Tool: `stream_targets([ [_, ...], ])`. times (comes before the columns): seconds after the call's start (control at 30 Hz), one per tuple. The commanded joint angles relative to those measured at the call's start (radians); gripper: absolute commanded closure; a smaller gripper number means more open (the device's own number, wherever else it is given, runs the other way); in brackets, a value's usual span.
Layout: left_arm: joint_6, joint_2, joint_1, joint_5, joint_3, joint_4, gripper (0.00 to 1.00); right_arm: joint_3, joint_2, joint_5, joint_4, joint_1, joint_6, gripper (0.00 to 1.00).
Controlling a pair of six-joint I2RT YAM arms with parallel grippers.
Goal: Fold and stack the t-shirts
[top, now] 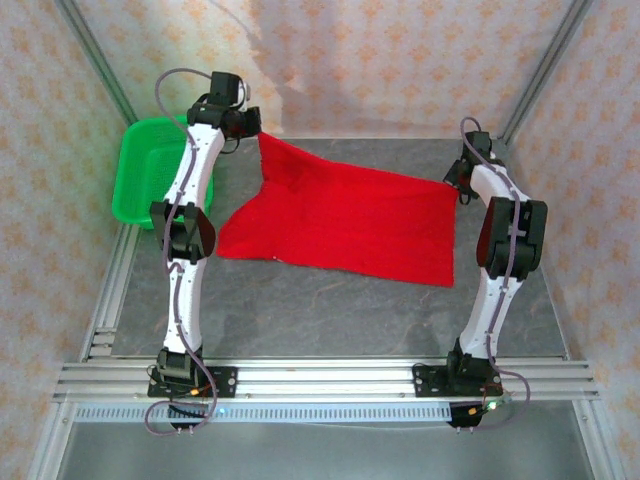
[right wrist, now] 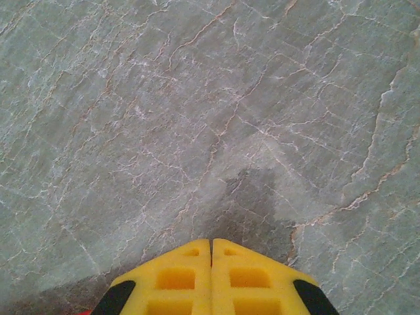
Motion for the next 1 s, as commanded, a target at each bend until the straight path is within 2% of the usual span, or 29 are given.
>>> stream_targets([
  [0.0, 0.027, -0.052, 0.016, -0.007, -0.014, -0.027, 1.00, -0.032, -0.052, -0.003, 0.036, -0.009, 0.003, 1.00],
  [0.47, 0.063, -0.296, 0.028, -0.045, -0.393, 0.063, 1.00, -0.231, -0.230, -0.020, 0.106, -0.009, 0.022, 1.00],
  [0.7, 0.045, -0.373, 0.027, -0.063, -0.514, 0.094, 1.00, -0.321, -0.306, -0.017, 0.115, -0.009, 0.032, 1.00],
  [0.97, 0.013, -0.493, 0.027, -0.095, -0.726, 0.140, 1.00, -0.442, -0.394, -0.028, 0.132, -0.008, 0.058, 1.00],
])
